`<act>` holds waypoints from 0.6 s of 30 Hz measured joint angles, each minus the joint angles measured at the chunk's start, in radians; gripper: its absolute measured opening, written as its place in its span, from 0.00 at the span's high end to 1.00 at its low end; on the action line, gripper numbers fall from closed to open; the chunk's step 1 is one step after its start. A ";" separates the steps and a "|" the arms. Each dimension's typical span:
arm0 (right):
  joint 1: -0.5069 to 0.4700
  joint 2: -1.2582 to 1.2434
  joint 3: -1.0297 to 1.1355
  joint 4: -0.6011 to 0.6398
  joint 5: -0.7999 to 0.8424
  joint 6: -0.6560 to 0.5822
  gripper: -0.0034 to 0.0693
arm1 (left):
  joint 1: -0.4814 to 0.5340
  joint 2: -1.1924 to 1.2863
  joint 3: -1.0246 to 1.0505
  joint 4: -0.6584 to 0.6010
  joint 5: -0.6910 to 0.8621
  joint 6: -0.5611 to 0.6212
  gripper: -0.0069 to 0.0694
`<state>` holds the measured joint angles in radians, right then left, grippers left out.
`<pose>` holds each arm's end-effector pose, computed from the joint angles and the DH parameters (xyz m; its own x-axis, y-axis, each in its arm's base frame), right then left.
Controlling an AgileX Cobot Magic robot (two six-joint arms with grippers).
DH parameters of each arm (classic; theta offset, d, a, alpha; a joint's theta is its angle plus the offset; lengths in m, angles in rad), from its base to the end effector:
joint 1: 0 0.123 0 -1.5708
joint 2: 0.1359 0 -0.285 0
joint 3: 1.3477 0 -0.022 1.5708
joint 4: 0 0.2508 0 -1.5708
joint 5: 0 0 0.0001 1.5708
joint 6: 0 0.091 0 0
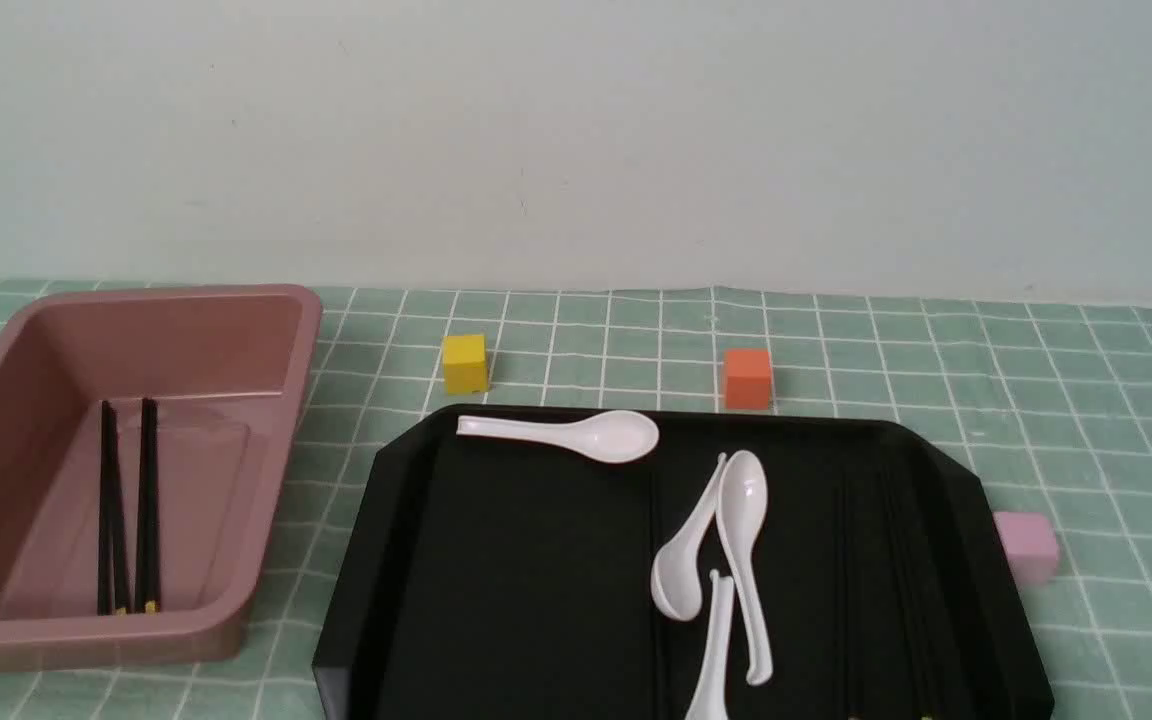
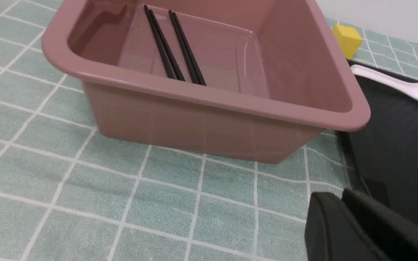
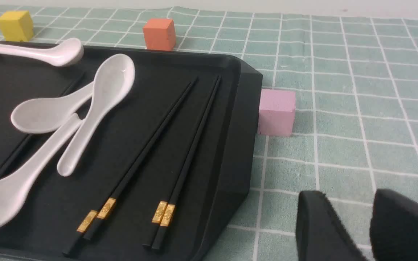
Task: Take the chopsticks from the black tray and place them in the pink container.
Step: 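Reach over to the black tray and grasp a pair of chopsticks with the left gripper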
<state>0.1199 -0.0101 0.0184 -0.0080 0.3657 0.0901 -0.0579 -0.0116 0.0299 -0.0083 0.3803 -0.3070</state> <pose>0.0524 0.0061 0.1746 -0.2895 0.0482 -0.9560 -0.0933 0.9925 0.0784 0.0524 -0.0033 0.1696 -0.3097 -0.2921 -0.9049 -0.0369 0.9546 -0.2956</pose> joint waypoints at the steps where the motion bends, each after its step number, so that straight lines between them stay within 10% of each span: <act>1: 0.000 0.000 0.000 0.000 0.000 0.000 0.62 | 0.000 0.000 0.000 0.000 0.000 0.000 0.83; 18: 0.000 0.000 0.000 0.000 0.000 0.000 0.62 | 0.000 0.000 0.000 0.057 0.000 0.000 0.82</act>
<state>0.1199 -0.0101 0.0184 -0.0080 0.3657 0.0901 -0.0579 -0.0116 0.0299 0.0483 0.3806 -0.3070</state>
